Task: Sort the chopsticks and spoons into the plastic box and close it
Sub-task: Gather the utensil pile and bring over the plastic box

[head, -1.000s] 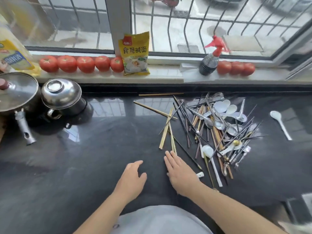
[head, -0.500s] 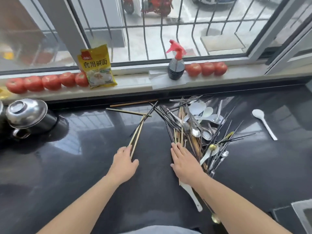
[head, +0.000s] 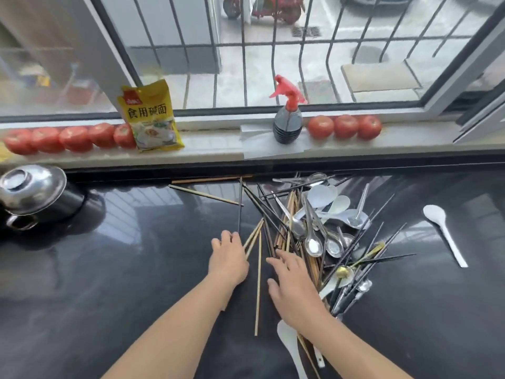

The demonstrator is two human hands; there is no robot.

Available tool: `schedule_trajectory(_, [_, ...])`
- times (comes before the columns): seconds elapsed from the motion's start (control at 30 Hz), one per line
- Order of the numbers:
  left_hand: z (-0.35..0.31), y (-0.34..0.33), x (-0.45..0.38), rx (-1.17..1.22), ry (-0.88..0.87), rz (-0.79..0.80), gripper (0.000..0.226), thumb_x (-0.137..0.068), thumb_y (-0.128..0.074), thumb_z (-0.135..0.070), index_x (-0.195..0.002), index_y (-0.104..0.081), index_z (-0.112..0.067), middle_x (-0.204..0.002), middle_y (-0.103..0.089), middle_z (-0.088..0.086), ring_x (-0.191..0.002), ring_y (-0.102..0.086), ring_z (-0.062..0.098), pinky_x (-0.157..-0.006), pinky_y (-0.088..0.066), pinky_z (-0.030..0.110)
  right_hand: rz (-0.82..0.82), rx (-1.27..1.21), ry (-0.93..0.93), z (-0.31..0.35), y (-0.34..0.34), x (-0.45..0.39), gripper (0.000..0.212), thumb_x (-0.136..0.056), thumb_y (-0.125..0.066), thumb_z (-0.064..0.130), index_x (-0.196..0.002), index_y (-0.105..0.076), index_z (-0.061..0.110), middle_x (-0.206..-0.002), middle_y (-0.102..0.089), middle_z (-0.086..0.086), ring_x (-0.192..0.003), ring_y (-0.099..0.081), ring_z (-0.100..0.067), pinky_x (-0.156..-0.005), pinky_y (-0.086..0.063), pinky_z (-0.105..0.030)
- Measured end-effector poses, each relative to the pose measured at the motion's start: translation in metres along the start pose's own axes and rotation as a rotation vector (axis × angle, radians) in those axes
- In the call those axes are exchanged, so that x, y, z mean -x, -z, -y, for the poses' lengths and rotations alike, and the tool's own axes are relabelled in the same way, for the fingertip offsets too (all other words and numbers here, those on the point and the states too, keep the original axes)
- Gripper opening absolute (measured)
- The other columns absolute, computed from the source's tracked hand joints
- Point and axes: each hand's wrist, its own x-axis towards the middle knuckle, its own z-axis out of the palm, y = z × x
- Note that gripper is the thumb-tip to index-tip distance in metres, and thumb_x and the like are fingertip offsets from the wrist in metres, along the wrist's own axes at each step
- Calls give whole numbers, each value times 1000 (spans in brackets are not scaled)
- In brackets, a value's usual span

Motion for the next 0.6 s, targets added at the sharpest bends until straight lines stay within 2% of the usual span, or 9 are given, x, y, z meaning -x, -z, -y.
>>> schedule_trajectory(0.1, [-22,4,2,-5,-148,32,63,-100,-53,-20,-155,-25,-8,-150,-27,14,-132,-36,39,-111,-36,41,-68,-53,-46,19,5,-19,43,-101,-50,20,-144,-52,15,-155,-36,-1,-145,-22,-14,-112,-3,-12])
schedule_trajectory(0.17, [-31,9,0,54,-270,115,60,-99,-55,-19,-153,-29,-12,-150,-28,15,-129,-43,38,-108,-41,42,-89,-76,-113,21,7,-26,42,-101,-48,19,-143,-53,15,-153,-38,0,-145,-24,-14,-110,-6,-12])
schedule_trajectory(0.23, [-32,19,-9,227,-296,167,52,-99,-53,-15,-148,-38,-11,-146,-36,15,-125,-51,36,-103,-46,42,-121,-73,-184,14,6,-26,40,-100,-49,18,-140,-56,15,-149,-43,0,-142,-29,-15,-111,-12,-14])
schedule_trajectory(0.27, [-27,26,-20,302,-274,133,47,-99,-48,-13,-146,-41,-11,-146,-40,14,-127,-51,35,-104,-45,42,-137,-71,-212,11,5,-25,39,-99,-51,17,-137,-58,15,-147,-45,0,-140,-32,-16,-112,-13,-15])
schedule_trajectory(0.3, [-18,37,-34,338,-244,36,46,-99,-45,-12,-145,-43,-10,-146,-42,13,-130,-49,34,-107,-43,42,-150,-72,-235,8,5,-23,38,-98,-52,16,-136,-60,15,-144,-47,1,-139,-35,-16,-113,-15,-16])
schedule_trajectory(0.4, [31,72,-94,140,-181,-275,51,-93,-49,-16,-144,-46,-8,-144,-48,14,-133,-45,35,-109,-40,45,-147,-66,-274,0,0,-19,37,-98,-52,18,-135,-60,18,-141,-47,7,-135,-36,-11,-115,-19,-20])
schedule_trajectory(0.43, [53,80,-112,36,-166,-283,57,-93,-51,-19,-148,-42,-7,-146,-46,15,-134,-43,35,-111,-40,46,-129,-59,-274,0,-2,-17,37,-99,-51,18,-135,-59,19,-141,-46,8,-135,-35,-10,-114,-19,-18])
schedule_trajectory(0.5, [90,92,-139,-172,-139,-181,70,-91,-54,-24,-156,-30,-10,-149,-42,15,-136,-41,36,-113,-38,47,-102,-48,-266,0,-5,-14,37,-100,-50,19,-136,-58,20,-140,-44,10,-134,-33,-7,-111,-14,-12])
schedule_trajectory(0.6, [115,96,-157,-378,-175,-123,70,-93,-51,-28,-158,-28,-15,-147,-43,13,-132,-46,35,-112,-38,47,-75,-51,-257,1,-5,-17,37,-101,-48,20,-138,-55,23,-140,-41,14,-133,-28,-2,-108,-7,-6])
